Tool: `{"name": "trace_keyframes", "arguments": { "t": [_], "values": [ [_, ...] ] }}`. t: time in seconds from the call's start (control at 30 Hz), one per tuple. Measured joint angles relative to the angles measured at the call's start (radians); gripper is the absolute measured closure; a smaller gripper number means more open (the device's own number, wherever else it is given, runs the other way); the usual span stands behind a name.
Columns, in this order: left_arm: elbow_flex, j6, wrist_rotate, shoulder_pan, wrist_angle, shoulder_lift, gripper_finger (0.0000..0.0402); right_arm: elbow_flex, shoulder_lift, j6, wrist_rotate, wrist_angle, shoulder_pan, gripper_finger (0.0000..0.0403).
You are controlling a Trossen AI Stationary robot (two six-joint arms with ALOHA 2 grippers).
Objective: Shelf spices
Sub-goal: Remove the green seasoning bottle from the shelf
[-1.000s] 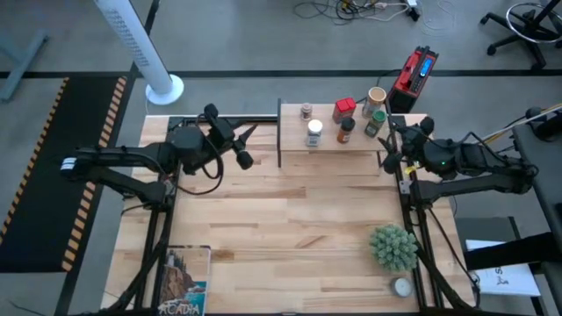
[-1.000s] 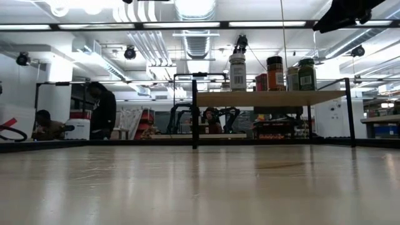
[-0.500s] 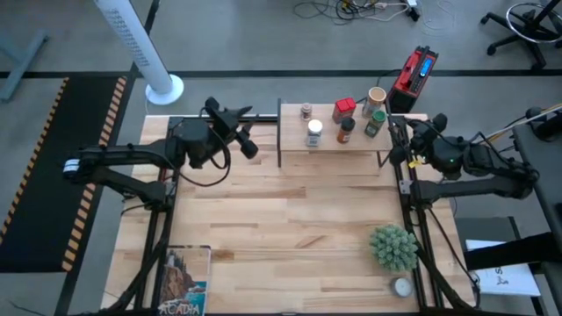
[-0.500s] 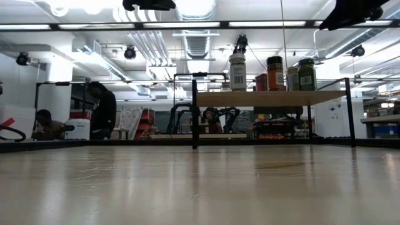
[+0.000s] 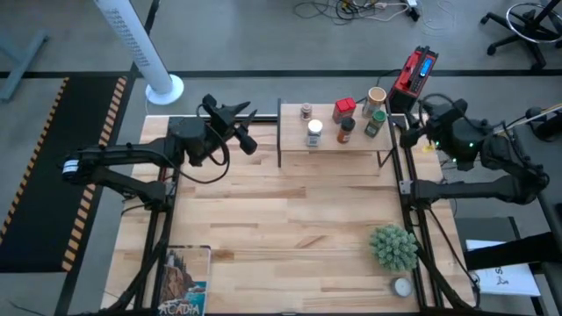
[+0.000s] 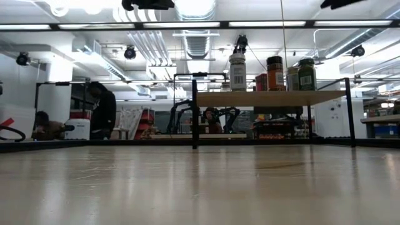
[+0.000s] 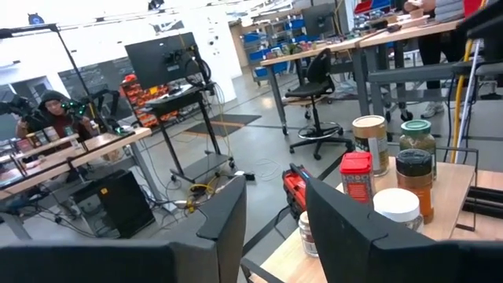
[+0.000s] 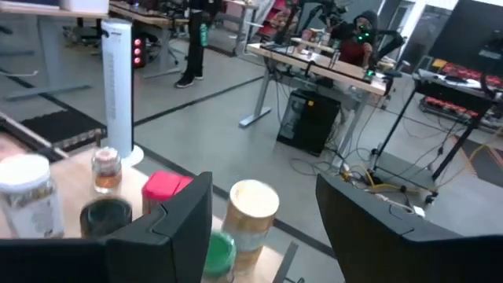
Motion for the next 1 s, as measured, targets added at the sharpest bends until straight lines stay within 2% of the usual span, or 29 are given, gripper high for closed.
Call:
{"name": "trace_keyframes", "arguments": {
  "t": [0.27, 0.37, 0.8, 1.0],
  "values": [
    [0.0, -0.003, 0.006, 0.0, 0.0, 0.0, 0.0282, 0.295, 0.2, 0.084, -0.022, -0.26, -0.06, 0.0198],
    [0.0, -0.003, 0.007, 0.0, -0.001, 0.0, 0.0286, 0.353, 0.255, 0.095, -0.043, -0.341, -0.089, 0.0197],
    [-0.002, -0.009, 0.008, -0.002, -0.009, 0.0, 0.0285, 0.3, 0.275, 0.083, -0.117, -0.344, -0.221, 0.02],
    [-0.002, -0.011, 0.008, -0.002, -0.009, 0.0, 0.0275, 0.224, 0.299, 0.013, -0.209, -0.281, -0.324, 0.0201]
  ]
}}
